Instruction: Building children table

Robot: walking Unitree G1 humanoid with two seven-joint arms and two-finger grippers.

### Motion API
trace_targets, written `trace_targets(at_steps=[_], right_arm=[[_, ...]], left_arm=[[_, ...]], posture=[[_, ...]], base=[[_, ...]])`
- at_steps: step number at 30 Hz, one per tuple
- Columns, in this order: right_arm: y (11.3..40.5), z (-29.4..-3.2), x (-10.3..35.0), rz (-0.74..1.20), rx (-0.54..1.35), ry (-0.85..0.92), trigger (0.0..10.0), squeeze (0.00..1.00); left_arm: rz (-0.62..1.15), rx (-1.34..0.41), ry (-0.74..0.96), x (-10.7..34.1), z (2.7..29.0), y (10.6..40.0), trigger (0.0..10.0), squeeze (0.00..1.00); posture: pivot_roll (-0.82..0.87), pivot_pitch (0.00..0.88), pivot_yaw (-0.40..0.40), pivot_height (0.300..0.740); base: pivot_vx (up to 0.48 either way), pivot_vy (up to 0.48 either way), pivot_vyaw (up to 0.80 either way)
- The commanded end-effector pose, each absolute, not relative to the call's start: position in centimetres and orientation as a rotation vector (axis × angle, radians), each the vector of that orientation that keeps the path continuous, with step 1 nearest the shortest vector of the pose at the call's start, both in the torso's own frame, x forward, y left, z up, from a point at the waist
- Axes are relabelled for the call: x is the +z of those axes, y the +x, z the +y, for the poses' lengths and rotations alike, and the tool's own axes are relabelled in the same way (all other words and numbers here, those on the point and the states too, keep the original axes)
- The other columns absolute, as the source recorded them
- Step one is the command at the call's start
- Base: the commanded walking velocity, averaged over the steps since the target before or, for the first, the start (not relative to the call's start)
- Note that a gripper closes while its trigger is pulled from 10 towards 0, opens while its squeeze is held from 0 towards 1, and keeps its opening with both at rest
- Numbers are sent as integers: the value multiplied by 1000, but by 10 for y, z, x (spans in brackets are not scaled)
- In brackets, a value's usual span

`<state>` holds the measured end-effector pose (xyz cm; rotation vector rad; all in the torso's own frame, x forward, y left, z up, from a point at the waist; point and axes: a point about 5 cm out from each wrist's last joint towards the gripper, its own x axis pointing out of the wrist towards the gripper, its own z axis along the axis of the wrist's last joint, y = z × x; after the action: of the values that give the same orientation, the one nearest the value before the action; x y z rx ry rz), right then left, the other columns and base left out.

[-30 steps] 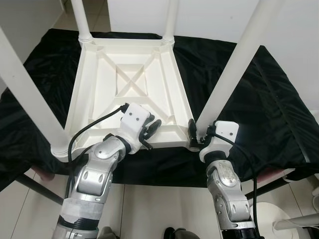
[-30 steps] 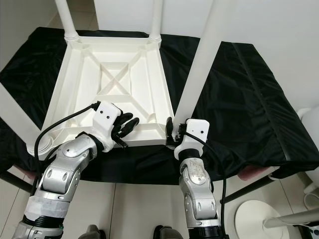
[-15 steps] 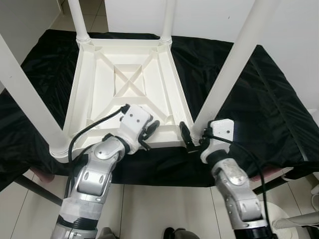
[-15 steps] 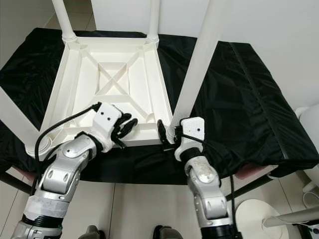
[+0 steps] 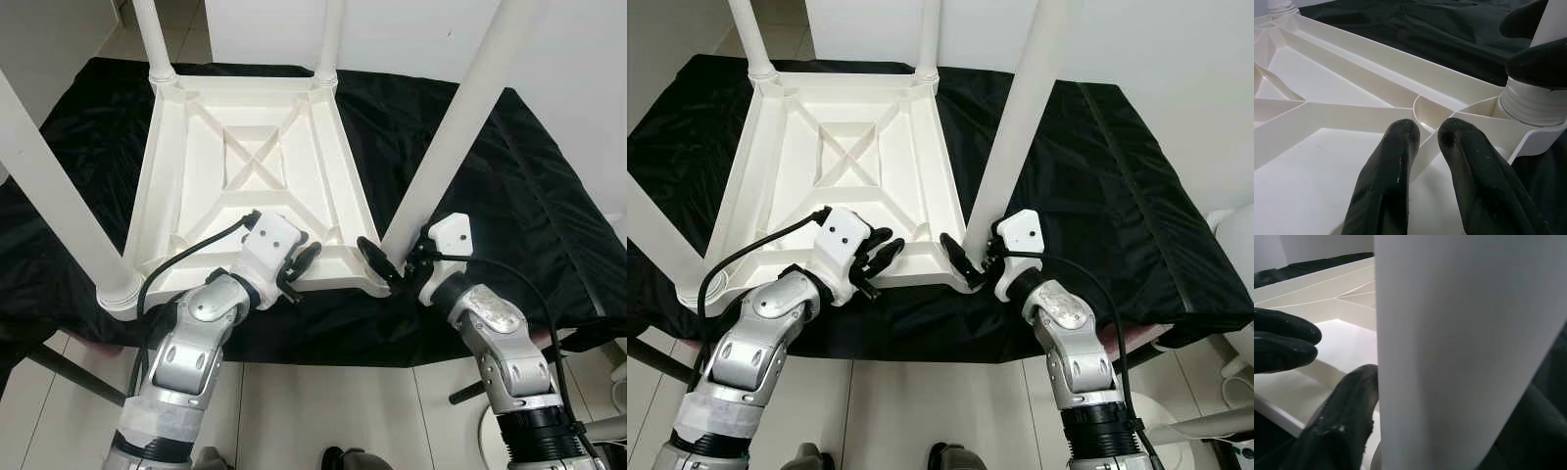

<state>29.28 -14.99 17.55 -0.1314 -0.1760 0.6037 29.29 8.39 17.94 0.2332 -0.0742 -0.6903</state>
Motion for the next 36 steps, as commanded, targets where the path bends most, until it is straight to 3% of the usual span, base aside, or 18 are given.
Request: trace_targets(at_steps=[1, 10, 11, 12, 27, 36], right_arm=[[289, -153, 174, -175, 607, -117, 0, 0], [281, -143, 175, -197, 590, -72, 0, 0], [280, -143, 174, -199, 567, -61, 3922, 0], [278, -142, 174, -199, 547, -57, 10000, 0], [261, -126, 151, -136, -15, 54, 10000, 0], [255, -127, 154, -154, -53, 67, 10000, 0]], left_arm=[[-74, -685, 242, 177, 82, 290, 10000, 0], [-79, -694, 244, 179, 81, 289, 10000, 0], [-81, -699, 245, 180, 80, 288, 10000, 0], [-83, -702, 246, 179, 80, 287, 10000, 0], [-86, -699, 235, 176, 82, 279, 10000, 0], [-93, -630, 200, 177, 83, 277, 10000, 0]], posture=[[-25, 150, -41, 740], [-16, 154, -31, 740], [-14, 152, -36, 740], [-14, 152, -36, 740], [21, 143, -63, 740], [21, 140, -46, 740]], base=[[0, 0, 0], [0, 0, 0], [0, 0, 0], [0, 0, 0], [0, 0, 0], [0, 0, 0]])
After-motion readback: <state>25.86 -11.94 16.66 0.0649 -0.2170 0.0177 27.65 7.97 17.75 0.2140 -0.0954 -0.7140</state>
